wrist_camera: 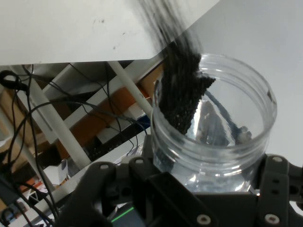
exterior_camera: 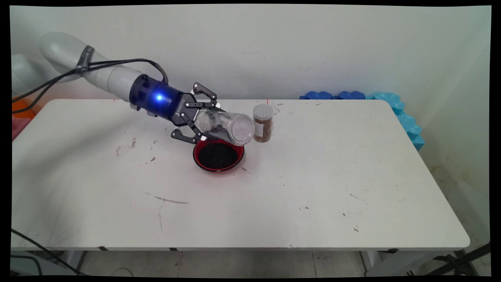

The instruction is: Pour the black seasoning powder in the red bowl

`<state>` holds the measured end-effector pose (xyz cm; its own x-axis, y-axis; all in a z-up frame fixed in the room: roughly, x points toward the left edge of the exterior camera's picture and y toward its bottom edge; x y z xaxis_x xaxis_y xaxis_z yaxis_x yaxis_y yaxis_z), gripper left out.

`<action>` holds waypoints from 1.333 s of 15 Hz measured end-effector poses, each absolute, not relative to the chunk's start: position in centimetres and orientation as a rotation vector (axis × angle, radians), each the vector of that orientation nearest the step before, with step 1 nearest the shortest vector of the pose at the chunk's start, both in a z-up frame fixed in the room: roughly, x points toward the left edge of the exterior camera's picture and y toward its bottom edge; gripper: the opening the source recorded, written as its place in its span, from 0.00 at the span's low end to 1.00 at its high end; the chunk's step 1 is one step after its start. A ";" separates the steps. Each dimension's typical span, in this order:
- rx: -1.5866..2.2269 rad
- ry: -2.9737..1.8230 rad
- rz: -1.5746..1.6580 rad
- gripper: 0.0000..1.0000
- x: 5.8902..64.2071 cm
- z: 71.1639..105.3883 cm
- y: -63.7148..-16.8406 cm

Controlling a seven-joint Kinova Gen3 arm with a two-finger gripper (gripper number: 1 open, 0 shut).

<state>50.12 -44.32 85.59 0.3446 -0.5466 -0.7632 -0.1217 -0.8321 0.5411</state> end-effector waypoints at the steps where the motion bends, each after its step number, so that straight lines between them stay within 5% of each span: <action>1: 2.225 -0.579 -1.493 0.00 50.1 85.5 -44.4; 20: 2.204 -0.452 -1.579 0.00 49.1 85.1 -44.8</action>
<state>49.10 -44.79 85.14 0.3132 -0.4740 -0.8229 -0.0336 -0.8715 0.4892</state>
